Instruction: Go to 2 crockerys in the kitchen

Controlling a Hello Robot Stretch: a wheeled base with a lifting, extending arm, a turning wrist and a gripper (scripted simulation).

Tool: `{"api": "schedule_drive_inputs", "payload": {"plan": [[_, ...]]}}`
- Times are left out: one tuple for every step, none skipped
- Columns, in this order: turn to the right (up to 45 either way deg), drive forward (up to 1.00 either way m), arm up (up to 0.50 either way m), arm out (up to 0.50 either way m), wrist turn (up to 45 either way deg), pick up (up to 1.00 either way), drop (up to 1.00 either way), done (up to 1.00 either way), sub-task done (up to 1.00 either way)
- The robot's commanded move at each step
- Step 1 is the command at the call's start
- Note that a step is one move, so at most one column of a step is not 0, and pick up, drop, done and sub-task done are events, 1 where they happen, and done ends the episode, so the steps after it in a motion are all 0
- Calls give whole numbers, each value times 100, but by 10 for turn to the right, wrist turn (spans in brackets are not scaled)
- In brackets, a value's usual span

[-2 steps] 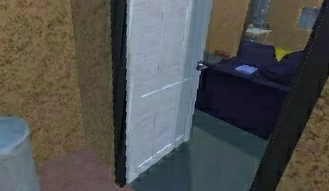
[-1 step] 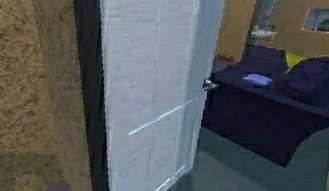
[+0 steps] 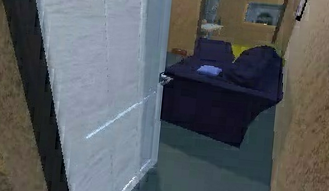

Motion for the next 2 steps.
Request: {"api": "schedule_drive_inputs", "payload": {"plan": [[0,75,0,0,0,0,0,0,0],[240,0,0,0,0,0,0,0,0]]}}
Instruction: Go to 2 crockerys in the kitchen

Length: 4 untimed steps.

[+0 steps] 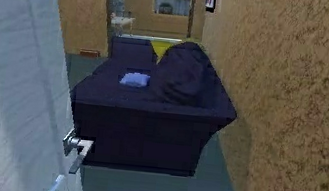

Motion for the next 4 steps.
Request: {"api": "schedule_drive_inputs", "payload": {"plan": [[0,75,0,0,0,0,0,0,0],[-180,0,0,0,0,0,0,0,0],[0,30,0,0,0,0,0,0,0],[-450,0,0,0,0,0,0,0,0]]}}
